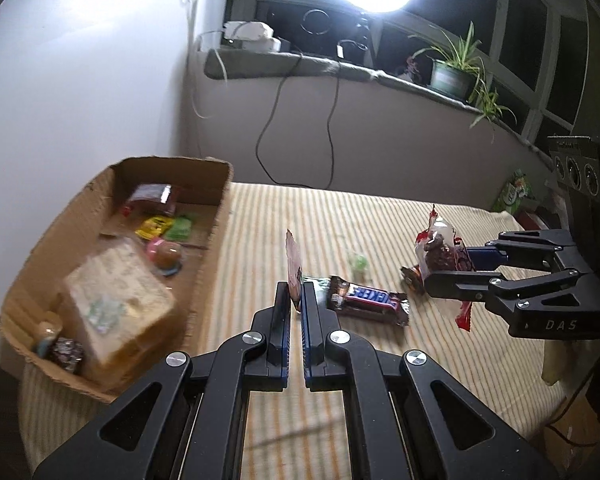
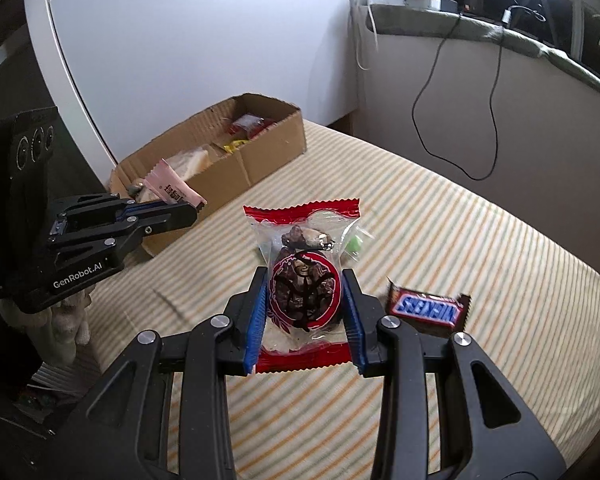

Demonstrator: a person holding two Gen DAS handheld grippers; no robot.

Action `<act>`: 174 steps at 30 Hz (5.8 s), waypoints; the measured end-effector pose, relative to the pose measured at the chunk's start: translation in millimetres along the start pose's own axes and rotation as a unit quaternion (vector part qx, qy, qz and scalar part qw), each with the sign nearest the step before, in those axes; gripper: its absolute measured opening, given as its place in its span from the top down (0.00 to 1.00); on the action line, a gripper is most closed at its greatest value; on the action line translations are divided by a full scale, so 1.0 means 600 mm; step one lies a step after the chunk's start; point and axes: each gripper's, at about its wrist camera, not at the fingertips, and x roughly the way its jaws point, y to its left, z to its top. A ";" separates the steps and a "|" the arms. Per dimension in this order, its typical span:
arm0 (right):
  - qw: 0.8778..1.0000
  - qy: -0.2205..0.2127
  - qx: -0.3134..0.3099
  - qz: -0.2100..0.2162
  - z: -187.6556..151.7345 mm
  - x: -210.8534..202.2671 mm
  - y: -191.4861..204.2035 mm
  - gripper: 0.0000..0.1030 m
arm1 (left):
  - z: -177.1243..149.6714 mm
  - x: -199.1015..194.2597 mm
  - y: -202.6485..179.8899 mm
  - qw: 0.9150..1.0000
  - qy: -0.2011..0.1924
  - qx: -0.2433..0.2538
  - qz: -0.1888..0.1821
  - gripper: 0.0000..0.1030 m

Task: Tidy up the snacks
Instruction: 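Carry the pink packet with the left gripper while the right gripper carries the chocolate bag to the box, then open the left gripper over the box while the right gripper releases the chocolate bag there, then move both open grippers back toward the Snickers bars on the bedspread, then lower the left gripper over one Snickers bar while the right gripper lowers over the other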

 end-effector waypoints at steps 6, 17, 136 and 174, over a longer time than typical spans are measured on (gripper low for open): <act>1.000 -0.003 -0.012 0.008 0.025 0.013 0.023 0.65 | 0.005 -0.016 0.026 1.000 -0.012 -0.012 0.011 0.97; 0.999 -0.010 -0.032 0.023 0.083 0.048 0.058 0.65 | 0.019 -0.033 0.082 0.999 -0.028 -0.027 0.030 0.97; 0.995 -0.033 0.068 -0.073 -0.025 -0.043 -0.150 0.08 | -0.003 0.000 -0.044 1.000 -0.010 -0.014 0.026 0.28; 0.997 0.066 -0.015 0.044 -0.014 0.072 -0.180 0.37 | -0.026 0.119 -0.094 0.993 0.102 -0.027 -0.048 0.58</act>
